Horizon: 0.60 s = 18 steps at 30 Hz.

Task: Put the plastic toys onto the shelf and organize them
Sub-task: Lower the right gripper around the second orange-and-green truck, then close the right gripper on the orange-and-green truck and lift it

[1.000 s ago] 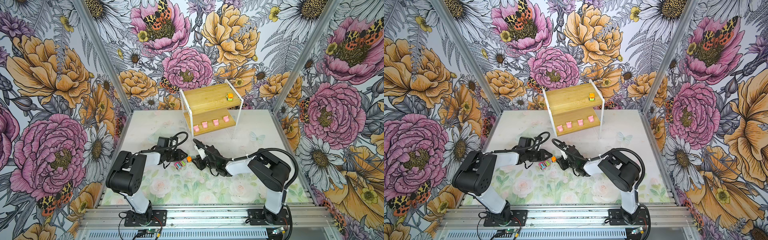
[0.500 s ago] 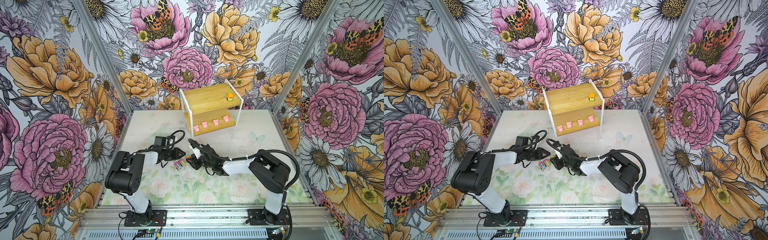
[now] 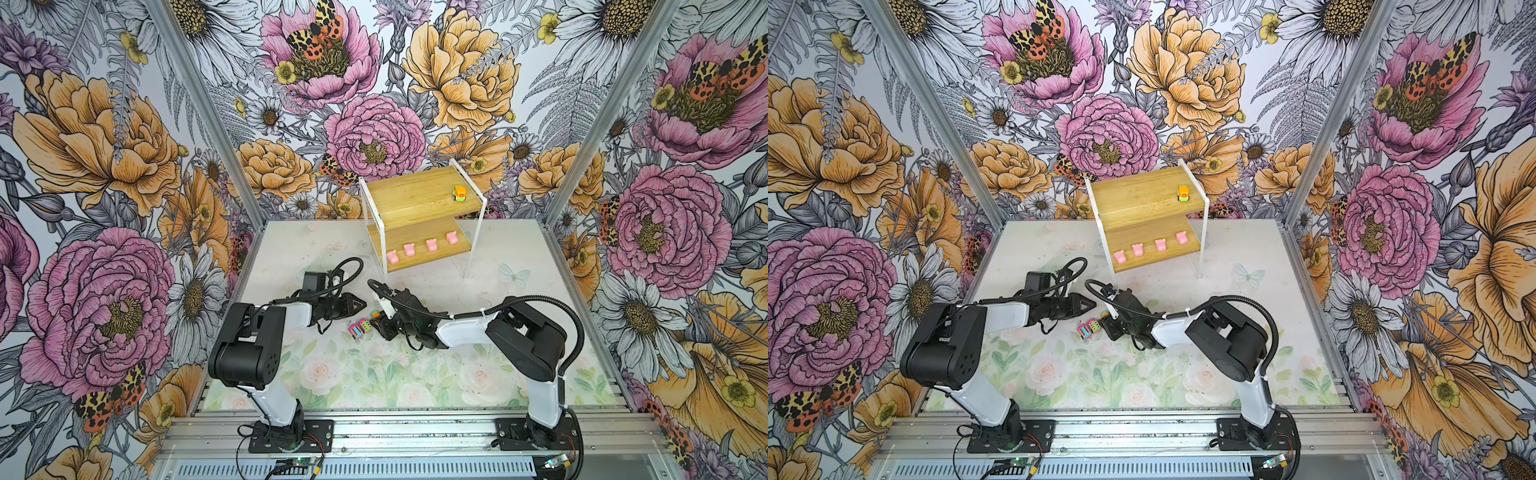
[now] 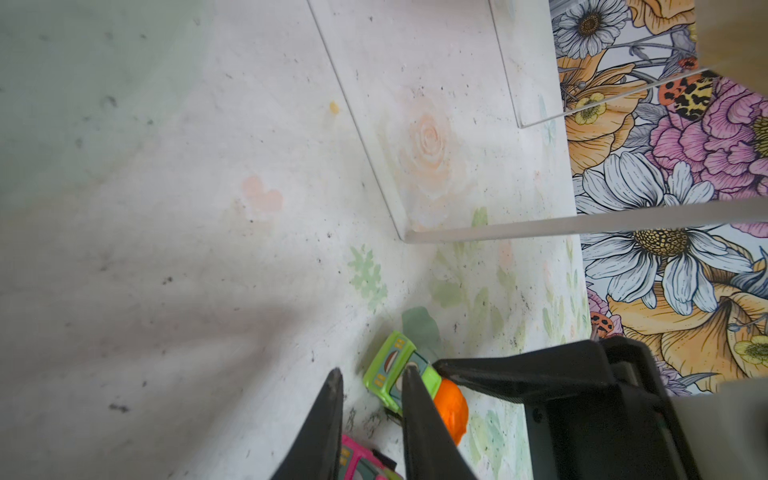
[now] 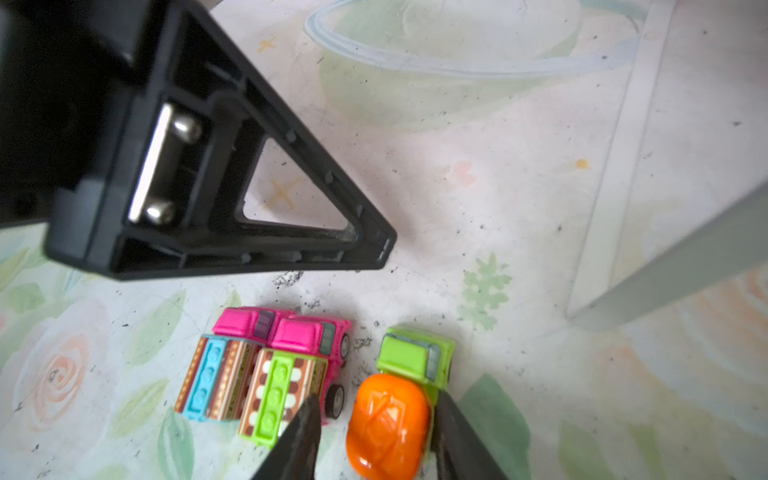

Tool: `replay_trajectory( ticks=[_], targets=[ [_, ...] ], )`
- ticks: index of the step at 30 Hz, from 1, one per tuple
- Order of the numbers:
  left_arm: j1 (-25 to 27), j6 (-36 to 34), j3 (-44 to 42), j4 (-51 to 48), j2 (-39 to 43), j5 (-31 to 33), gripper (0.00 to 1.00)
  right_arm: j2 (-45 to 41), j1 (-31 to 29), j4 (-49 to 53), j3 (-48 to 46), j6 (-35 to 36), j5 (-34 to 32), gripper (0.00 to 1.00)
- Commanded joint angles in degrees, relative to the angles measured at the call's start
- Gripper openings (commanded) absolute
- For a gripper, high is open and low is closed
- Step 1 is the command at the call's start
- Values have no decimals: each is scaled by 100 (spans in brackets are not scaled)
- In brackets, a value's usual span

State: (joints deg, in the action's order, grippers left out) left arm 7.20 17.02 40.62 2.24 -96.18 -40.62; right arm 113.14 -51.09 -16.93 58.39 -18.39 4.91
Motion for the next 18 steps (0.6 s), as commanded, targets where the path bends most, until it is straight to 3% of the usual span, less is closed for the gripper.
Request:
replay_trajectory(
  ticks=[1, 14, 18],
  targets=[
    [-87, 32, -15, 254, 9, -218, 27, 163, -45, 42, 190, 72, -165, 45],
    [-221, 69, -105, 493, -104, -322, 27, 432, -37, 205, 480, 112, -223, 43],
    [-228, 76, -93, 501, -120, -332, 27, 441, -32, 208, 476, 117, -265, 36]
  ],
)
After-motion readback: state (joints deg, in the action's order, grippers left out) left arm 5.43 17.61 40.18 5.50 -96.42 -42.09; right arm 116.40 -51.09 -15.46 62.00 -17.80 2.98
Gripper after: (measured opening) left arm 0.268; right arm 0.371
